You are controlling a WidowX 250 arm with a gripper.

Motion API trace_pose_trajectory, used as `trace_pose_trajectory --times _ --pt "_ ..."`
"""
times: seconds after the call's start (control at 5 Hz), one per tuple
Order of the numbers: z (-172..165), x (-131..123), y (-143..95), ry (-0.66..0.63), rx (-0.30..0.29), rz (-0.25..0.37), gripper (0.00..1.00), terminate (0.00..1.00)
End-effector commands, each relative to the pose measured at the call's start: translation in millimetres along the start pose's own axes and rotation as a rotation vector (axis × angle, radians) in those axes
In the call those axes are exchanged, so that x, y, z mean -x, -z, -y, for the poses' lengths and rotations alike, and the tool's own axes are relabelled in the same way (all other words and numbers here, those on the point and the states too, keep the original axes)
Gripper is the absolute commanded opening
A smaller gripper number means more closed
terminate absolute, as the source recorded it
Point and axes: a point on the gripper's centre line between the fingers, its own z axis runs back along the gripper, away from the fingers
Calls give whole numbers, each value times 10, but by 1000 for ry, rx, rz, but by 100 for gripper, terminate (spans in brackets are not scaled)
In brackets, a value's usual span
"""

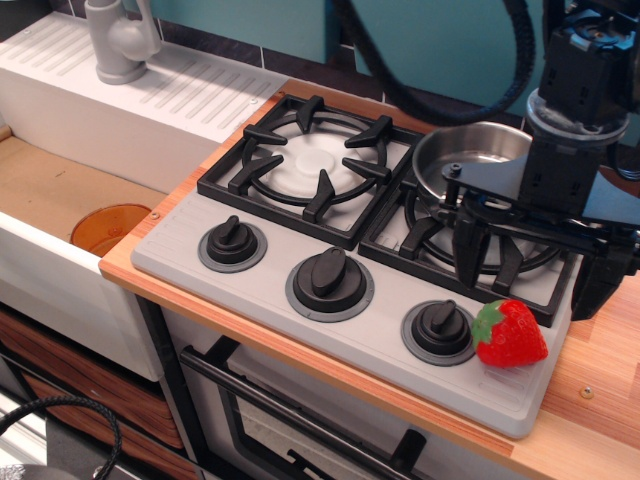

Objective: Put strawberry in pot or pan an put pot or pan on stove

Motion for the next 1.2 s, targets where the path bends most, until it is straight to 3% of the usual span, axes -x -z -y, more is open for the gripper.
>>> trace_pose_trajectory --times 0.0,1.0 --pt "0 0 0 0 0 0 100 0" --pt "4 16 440 4 58 80 100 0"
